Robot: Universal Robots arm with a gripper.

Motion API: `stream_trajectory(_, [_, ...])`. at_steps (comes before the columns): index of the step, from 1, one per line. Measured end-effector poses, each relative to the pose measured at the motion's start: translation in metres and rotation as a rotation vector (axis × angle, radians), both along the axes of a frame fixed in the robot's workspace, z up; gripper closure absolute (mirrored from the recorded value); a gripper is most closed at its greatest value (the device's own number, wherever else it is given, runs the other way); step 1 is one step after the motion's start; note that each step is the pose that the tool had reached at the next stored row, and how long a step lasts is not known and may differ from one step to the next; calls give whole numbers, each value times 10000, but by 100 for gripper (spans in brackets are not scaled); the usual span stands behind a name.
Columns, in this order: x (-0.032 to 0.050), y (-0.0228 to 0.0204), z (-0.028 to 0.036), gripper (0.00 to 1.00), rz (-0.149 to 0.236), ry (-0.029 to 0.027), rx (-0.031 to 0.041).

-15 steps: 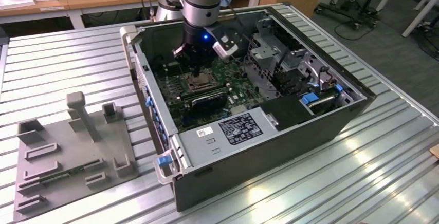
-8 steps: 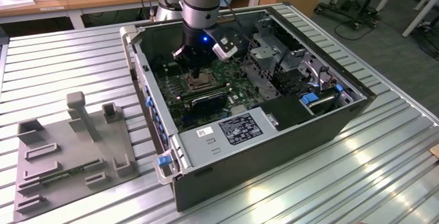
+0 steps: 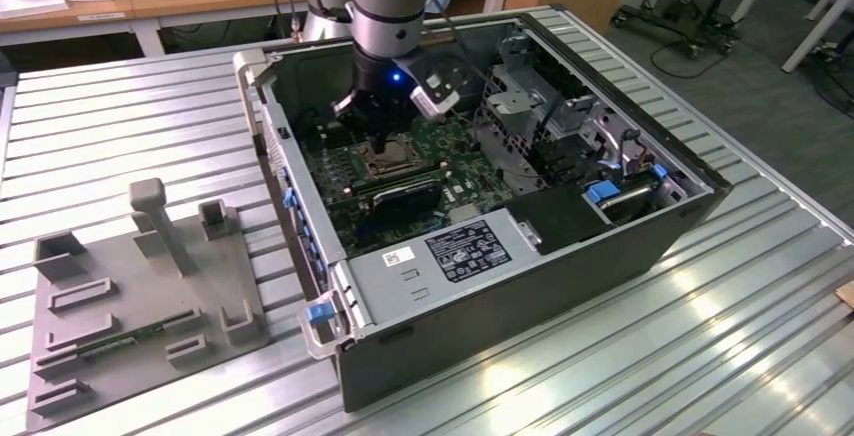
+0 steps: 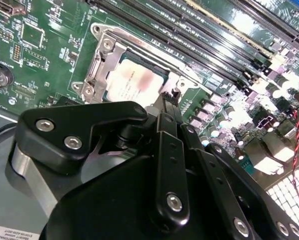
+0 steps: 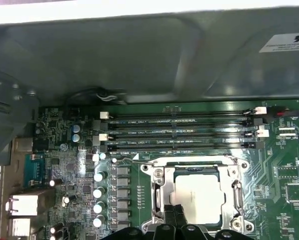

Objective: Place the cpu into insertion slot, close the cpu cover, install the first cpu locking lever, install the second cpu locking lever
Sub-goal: 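Close the cpu cover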

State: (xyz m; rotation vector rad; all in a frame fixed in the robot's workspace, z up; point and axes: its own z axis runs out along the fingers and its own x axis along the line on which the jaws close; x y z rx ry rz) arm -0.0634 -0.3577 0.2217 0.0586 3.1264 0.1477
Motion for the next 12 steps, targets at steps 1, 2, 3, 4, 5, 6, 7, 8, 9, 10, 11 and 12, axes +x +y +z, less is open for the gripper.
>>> stream_trajectory(1, [-10,0,-8,89,0,-14,19])
stream_trajectory(2, [-21,0,-17,89,0,-29,43])
stream_trajectory(3, [-33,0,-25,89,-1,-44,65])
stream_trajectory(4, [-44,1,-33,89,-1,-58,84])
stream_trajectory(5, [-52,1,-42,89,0,-70,99])
stream_trajectory(6, [-54,1,-52,89,2,-79,110])
stream_trajectory(7, [-54,0,-55,89,5,-80,115])
stream_trajectory(8, [-54,1,-57,89,8,-80,116])
stream_trajectory(9, [-54,2,-57,89,8,-80,117])
stream_trajectory(10, [-54,2,-57,89,7,-80,116])
stream_trajectory(11, [-54,2,-57,89,7,-80,117])
stream_trajectory(12, [-55,2,-58,89,7,-80,122])
